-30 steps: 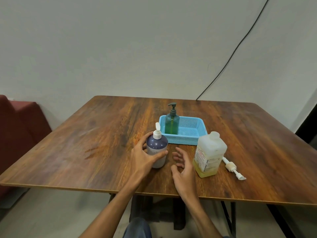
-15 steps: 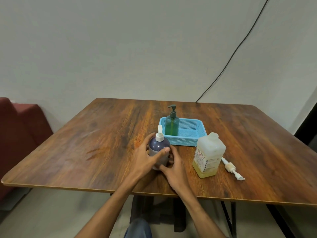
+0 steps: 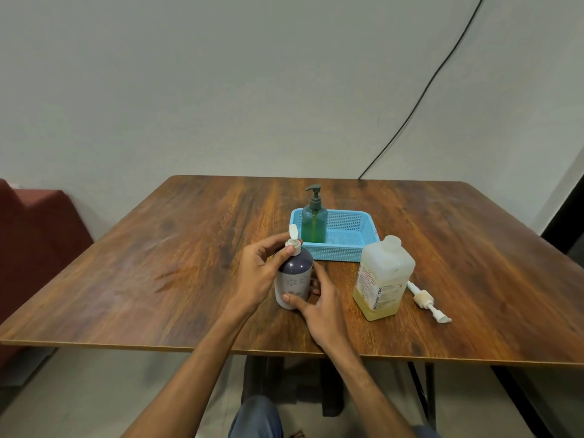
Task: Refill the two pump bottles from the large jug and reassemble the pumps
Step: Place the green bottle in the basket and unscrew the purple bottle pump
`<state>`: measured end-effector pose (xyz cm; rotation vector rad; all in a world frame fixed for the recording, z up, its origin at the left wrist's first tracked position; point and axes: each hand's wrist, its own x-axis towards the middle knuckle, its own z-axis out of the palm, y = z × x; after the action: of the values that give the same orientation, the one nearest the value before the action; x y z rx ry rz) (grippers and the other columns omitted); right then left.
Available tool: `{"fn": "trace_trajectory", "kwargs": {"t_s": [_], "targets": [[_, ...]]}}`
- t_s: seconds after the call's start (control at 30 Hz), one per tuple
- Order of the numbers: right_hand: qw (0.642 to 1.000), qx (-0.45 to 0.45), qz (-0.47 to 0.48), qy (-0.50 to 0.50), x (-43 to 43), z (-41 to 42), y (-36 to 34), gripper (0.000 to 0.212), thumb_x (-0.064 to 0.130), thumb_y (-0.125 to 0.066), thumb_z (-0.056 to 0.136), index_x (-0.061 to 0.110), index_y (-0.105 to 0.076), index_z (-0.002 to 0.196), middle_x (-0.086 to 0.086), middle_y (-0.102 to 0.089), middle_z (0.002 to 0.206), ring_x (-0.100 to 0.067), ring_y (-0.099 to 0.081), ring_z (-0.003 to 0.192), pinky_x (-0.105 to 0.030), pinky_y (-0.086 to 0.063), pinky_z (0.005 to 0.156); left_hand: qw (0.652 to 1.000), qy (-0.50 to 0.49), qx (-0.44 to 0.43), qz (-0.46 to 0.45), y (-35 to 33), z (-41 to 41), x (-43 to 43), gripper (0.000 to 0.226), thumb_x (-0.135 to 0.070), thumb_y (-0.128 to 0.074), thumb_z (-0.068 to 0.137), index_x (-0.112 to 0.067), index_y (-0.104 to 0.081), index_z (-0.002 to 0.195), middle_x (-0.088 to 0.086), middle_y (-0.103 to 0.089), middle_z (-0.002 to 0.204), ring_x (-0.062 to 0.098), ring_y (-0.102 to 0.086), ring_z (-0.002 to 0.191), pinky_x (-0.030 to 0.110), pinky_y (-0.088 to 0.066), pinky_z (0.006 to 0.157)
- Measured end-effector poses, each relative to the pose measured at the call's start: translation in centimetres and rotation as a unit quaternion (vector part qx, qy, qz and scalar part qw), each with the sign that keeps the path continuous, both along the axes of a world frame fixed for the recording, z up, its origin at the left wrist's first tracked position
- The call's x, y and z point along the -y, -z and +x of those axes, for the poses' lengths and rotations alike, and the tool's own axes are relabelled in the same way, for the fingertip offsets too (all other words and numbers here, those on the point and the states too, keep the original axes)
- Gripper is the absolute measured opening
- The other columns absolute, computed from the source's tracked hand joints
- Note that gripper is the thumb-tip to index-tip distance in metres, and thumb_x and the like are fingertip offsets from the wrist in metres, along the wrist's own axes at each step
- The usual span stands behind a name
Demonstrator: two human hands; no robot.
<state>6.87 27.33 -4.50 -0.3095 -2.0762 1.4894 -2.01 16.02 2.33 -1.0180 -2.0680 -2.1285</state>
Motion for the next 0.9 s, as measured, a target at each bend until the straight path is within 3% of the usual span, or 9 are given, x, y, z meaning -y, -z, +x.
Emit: {"fn": "trace_trajectory", "kwargs": {"t_s": [0.17, 0.33, 0.43, 0.53, 0.6, 0.7, 0.8, 0.9], "targets": [[1.0, 0.001, 0.008, 0.015, 0.1, 0.1, 0.1, 0.076, 0.032, -0.087, 0.076, 0.038, -0.046, 0.14, 0.016, -0.061, 0.131, -0.005, -0.059, 0.119, -0.038, -0.056, 0.096, 0.997, -0.051, 0.017, 0.051, 0.0, 0.5, -0.6, 0.03, -0.004, -0.083, 0.079, -0.002, -0.077, 0.107, 0.005, -0.079, 0.103, 0.018, -0.075, 0.1, 0.029, -0.06, 0.087], [1.0, 0.004, 0.005, 0.025, 0.1, 0.2, -0.1, 0.079, 0.029, -0.087, 0.075, 0.044, -0.043, 0.14, 0.019, -0.058, 0.132, 0.0, -0.055, 0.122, -0.032, -0.054, 0.099, 0.996, -0.091, -0.008, 0.016, -0.1, 0.6, -1.2, 0.033, -0.023, -0.09, 0.072, -0.013, -0.076, 0.1, -0.002, -0.076, 0.101, 0.011, -0.071, 0.098, 0.028, -0.059, 0.085], [1.0, 0.005, 0.002, 0.022, 0.2, 0.3, 0.0, 0.079, 0.027, -0.086, 0.076, 0.041, -0.043, 0.141, 0.018, -0.058, 0.133, -0.002, -0.056, 0.122, -0.035, -0.054, 0.099, 0.997, -0.048, -0.025, -0.059, -0.1, 0.5, -1.1, 0.038, -0.034, -0.079, 0.085, -0.02, -0.064, 0.117, -0.005, -0.067, 0.115, 0.009, -0.066, 0.108, 0.027, -0.057, 0.091], [1.0, 0.006, 0.003, 0.023, 0.2, 0.4, -0.1, 0.079, 0.029, -0.086, 0.075, 0.039, -0.044, 0.141, 0.016, -0.059, 0.132, -0.002, -0.056, 0.12, -0.034, -0.055, 0.098, 0.996, 0.059, 0.001, -0.074, -0.2, 0.6, -0.5, 0.034, -0.023, -0.056, 0.103, -0.014, -0.058, 0.135, -0.002, -0.067, 0.126, 0.01, -0.065, 0.117, 0.028, -0.055, 0.097], [1.0, 0.005, 0.006, 0.023, 0.2, 0.3, -0.1, 0.08, 0.031, -0.087, 0.074, 0.038, -0.044, 0.141, 0.016, -0.059, 0.133, -0.003, -0.057, 0.121, -0.035, -0.055, 0.098, 0.996, 0.072, -0.005, -0.059, -0.3, 0.4, -0.2, 0.031, -0.015, -0.052, 0.104, -0.007, -0.062, 0.133, 0.003, -0.071, 0.125, 0.012, -0.066, 0.117, 0.028, -0.054, 0.098], [1.0, 0.007, 0.005, 0.023, 0.1, 0.2, 0.1, 0.081, 0.032, -0.088, 0.073, 0.039, -0.044, 0.141, 0.015, -0.059, 0.133, -0.005, -0.057, 0.121, -0.038, -0.055, 0.097, 0.999, 0.025, -0.011, -0.021, -0.6, 0.2, -0.3, 0.027, -0.008, -0.068, 0.094, -0.002, -0.069, 0.12, 0.004, -0.075, 0.112, 0.012, -0.07, 0.107, 0.029, -0.058, 0.093], [1.0, 0.009, 0.004, 0.023, 0.1, 0.2, 0.1, 0.082, 0.027, -0.087, 0.074, 0.04, -0.043, 0.142, 0.015, -0.059, 0.133, -0.003, -0.057, 0.121, -0.034, -0.054, 0.098, 0.999, -0.042, -0.033, -0.004, -0.6, 0.5, -1.0, 0.033, -0.02, -0.086, 0.076, -0.009, -0.07, 0.103, -0.007, -0.074, 0.099, 0.008, -0.071, 0.096, 0.025, -0.059, 0.085], [1.0, 0.008, 0.002, 0.02, 0.2, 0.4, 0.0, 0.083, 0.025, -0.086, 0.076, 0.041, -0.041, 0.145, 0.017, -0.057, 0.135, -0.001, -0.055, 0.122, -0.021, -0.052, 0.096, 1.0, -0.004, -0.012, -0.014, -0.9, 1.3, -1.5, 0.044, -0.024, -0.084, 0.077, -0.01, -0.063, 0.114, -0.016, -0.072, 0.101, 0.001, -0.069, 0.098, 0.018, -0.056, 0.083]]}}
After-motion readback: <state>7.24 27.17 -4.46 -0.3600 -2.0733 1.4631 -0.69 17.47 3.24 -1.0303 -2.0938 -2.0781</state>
